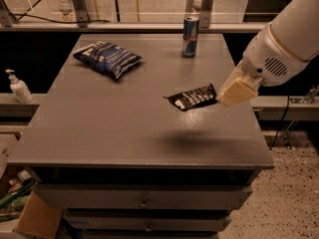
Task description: Move rxbar chocolate near blue chip bag
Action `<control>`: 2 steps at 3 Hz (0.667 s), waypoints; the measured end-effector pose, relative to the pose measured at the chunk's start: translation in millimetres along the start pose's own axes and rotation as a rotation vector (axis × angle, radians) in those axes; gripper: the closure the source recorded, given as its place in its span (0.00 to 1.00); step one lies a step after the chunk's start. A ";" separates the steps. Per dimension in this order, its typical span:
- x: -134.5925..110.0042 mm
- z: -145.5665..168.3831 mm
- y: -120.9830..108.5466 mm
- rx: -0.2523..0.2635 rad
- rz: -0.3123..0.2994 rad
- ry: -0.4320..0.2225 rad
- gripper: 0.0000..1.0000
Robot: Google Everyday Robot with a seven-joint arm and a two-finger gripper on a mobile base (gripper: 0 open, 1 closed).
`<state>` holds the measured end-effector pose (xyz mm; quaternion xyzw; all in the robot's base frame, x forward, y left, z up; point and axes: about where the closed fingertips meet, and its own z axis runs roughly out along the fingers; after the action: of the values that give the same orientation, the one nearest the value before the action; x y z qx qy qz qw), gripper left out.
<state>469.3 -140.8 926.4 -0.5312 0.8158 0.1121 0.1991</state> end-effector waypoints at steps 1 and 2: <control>21.6 25.6 -5.8 0.002 -0.035 0.090 1.00; -10.6 75.4 -12.6 0.001 -0.090 0.100 1.00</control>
Offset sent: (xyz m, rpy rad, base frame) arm 0.0713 0.0889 -0.0980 -0.1268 -0.0316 0.1322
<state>500.1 -107.5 863.9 -0.5723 0.8000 0.0758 0.1632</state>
